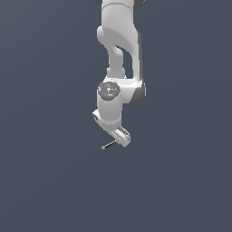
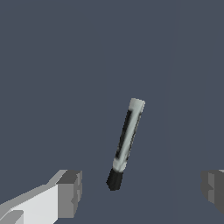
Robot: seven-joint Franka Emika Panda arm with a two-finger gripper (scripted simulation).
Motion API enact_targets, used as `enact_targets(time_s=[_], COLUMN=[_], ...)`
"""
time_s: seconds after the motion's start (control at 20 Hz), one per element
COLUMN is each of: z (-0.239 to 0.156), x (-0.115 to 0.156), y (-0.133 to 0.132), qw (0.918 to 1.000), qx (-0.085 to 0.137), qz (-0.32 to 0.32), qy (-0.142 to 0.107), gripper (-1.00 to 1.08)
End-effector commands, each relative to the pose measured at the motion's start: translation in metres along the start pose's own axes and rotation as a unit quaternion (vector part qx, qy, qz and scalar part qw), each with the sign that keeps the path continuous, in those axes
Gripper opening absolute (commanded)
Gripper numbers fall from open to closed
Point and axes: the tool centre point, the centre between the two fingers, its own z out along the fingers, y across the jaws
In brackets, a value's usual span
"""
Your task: Pick up the object and move it to a goal position.
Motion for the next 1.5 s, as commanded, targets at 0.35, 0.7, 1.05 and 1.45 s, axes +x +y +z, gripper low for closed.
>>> enact_targets(time_s=[0.35,0.7,1.05,1.45], z=[0.021,0.027,0.031,0.068], x=[0.003,0.004,0.003,0.003], y=[-0.002,-0.003,-0.003,-0.002], qw=[0.9945,0.9904,0.9903,0.99], qx=[0.0,0.0,0.0,0.0], qz=[0.105,0.138,0.139,0.141], qy=[0.002,0.003,0.003,0.003], gripper=[1.0,1.0,1.0,1.0])
